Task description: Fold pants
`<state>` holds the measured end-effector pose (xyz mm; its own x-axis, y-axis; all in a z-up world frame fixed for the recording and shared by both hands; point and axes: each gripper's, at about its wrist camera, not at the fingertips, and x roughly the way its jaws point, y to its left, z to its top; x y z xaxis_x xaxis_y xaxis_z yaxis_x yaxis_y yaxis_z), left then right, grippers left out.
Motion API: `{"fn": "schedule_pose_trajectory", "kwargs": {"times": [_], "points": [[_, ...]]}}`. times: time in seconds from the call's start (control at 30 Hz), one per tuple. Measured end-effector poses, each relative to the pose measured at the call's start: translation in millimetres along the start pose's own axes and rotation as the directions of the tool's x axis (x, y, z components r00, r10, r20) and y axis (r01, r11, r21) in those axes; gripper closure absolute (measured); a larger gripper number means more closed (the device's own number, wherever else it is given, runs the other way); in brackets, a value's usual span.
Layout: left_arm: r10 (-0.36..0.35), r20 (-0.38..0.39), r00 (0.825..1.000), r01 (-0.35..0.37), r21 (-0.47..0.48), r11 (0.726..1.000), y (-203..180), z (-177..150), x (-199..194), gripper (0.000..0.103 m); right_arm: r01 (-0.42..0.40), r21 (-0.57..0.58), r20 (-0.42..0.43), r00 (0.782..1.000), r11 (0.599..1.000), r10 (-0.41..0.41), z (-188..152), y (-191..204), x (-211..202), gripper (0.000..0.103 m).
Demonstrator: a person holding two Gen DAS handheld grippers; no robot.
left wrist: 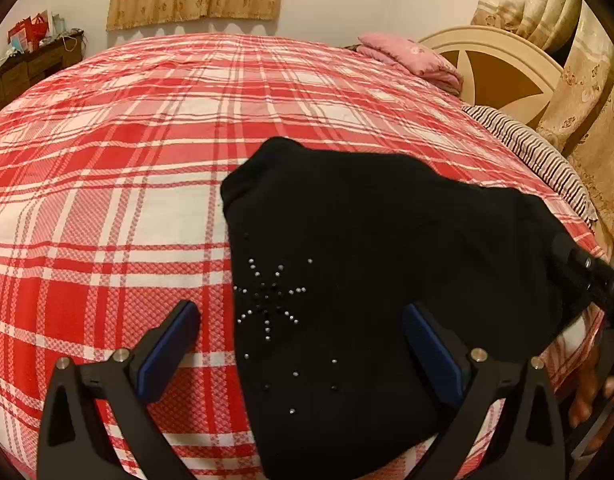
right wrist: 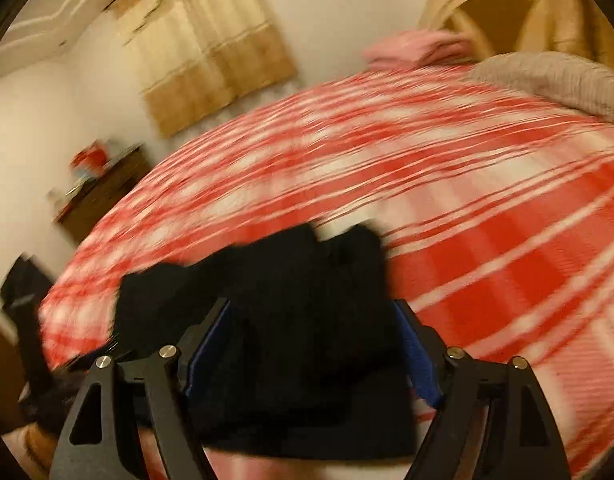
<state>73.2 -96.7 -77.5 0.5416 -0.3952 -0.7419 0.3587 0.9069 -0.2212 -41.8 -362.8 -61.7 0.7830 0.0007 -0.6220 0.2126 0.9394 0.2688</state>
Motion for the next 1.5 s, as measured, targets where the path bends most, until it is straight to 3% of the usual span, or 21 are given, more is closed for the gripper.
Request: {"fn": "schedule_pose_trajectory", "kwargs": {"times": [0.07,0.1,0.13,0.17,0.27,0.3,0.4,0.47,0.53,0.6,0.7,0.87,1.23,1.5], "points": [[0.0,-0.004,1.0,0.0,0.006,1.0,0,1,0,0.006,0.058,-0.045,-0.011,0.998,0.997,-0.059,-3,10,4,0.021],[0.003,0.0,1.0,-0.003,0.012,1.0,-1,1,-1,0.018,0.08,-0.065,-0.011,0.997,0.995,-0.081,-4,13,5,0.024],[0.002,0.006,1.0,-0.002,0.023,1.0,-3,0,-3,0.026,0.11,-0.096,-0.014,0.994,0.989,-0.112,-4,17,5,0.029],[-0.006,0.009,1.0,0.006,0.037,0.999,-6,1,-5,0.037,0.149,-0.132,-0.013,0.988,0.98,-0.152,-6,21,5,0.042],[0.011,0.014,1.0,-0.011,0.046,0.999,-10,1,-6,0.047,0.176,-0.169,0.003,0.984,0.97,-0.178,-10,28,6,0.05],[0.008,0.016,1.0,-0.009,0.04,0.999,-8,1,-7,0.055,0.188,-0.182,0.01,0.982,0.965,-0.189,-12,31,6,0.052],[-0.041,0.024,0.999,0.041,-0.008,0.999,-2,5,-12,0.081,0.276,-0.305,0.072,0.961,0.911,-0.267,-20,50,4,0.061],[-0.039,0.035,0.999,0.038,0.013,0.999,-5,6,-14,0.083,0.331,-0.389,0.13,0.944,0.86,-0.304,-29,69,4,0.066],[0.011,0.074,0.997,-0.018,0.095,0.995,-17,1,-17,0.084,0.337,-0.425,0.169,0.941,0.84,-0.292,-34,80,1,0.069],[0.078,0.138,0.987,-0.105,0.204,0.973,-33,-6,-21,0.084,0.329,-0.405,0.186,0.943,0.853,-0.275,-34,83,-4,0.07],[0.123,0.215,0.969,-0.184,0.292,0.938,-48,-12,-28,0.084,0.287,-0.292,0.171,0.954,0.912,-0.246,-29,67,-9,0.071],[0.071,0.234,0.97,-0.127,0.234,0.964,-35,3,-40,0.085,0.195,-0.159,0.15,0.974,0.968,-0.171,-24,49,-14,0.072],[0.091,0.226,0.97,-0.134,0.184,0.974,-8,9,-56,0.085,0.148,-0.21,0.139,0.983,0.966,-0.121,-27,81,-15,0.072],[0.144,0.196,0.97,-0.174,0.146,0.974,16,5,-62,0.085,0.132,-0.276,0.122,0.987,0.952,-0.101,-29,117,-9,0.072]]}}
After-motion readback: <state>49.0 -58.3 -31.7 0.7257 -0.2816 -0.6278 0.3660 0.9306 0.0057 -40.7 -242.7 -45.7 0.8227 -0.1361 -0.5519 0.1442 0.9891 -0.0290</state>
